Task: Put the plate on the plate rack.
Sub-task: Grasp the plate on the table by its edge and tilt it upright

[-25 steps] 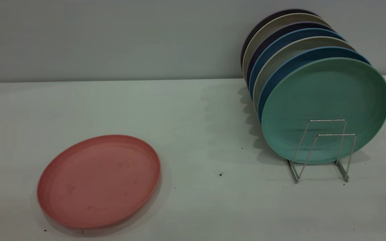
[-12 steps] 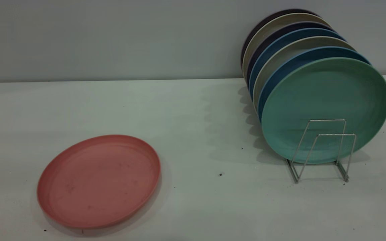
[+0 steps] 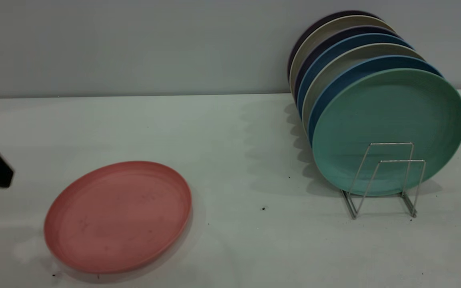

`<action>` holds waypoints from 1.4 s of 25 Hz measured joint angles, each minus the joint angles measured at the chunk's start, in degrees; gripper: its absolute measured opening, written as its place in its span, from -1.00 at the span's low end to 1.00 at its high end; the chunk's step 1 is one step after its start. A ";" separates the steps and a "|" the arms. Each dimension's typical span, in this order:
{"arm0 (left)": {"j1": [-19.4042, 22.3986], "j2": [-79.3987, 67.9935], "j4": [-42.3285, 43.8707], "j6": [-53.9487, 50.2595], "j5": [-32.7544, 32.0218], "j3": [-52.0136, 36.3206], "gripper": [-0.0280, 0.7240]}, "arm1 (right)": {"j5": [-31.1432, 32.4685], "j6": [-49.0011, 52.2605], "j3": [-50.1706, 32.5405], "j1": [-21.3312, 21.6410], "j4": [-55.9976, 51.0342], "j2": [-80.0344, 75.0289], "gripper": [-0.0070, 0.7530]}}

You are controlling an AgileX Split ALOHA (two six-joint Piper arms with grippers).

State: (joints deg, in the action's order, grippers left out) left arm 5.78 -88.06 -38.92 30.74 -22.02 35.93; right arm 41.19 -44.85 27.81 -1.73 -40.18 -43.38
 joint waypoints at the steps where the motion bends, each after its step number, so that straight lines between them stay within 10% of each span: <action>1: 0.82 -2.21 -2.89 3.22 -0.13 1.32 0.31 | -0.05 -0.07 0.00 0.00 0.00 0.00 0.16; 35: 3.15 -34.17 -55.17 51.61 3.26 6.29 0.27 | -0.94 -0.18 0.00 0.00 -0.02 0.00 0.16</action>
State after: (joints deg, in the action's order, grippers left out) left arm 8.93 -122.23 -94.09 82.35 -18.75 42.23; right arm 40.24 -45.03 27.81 -1.73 -40.20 -43.38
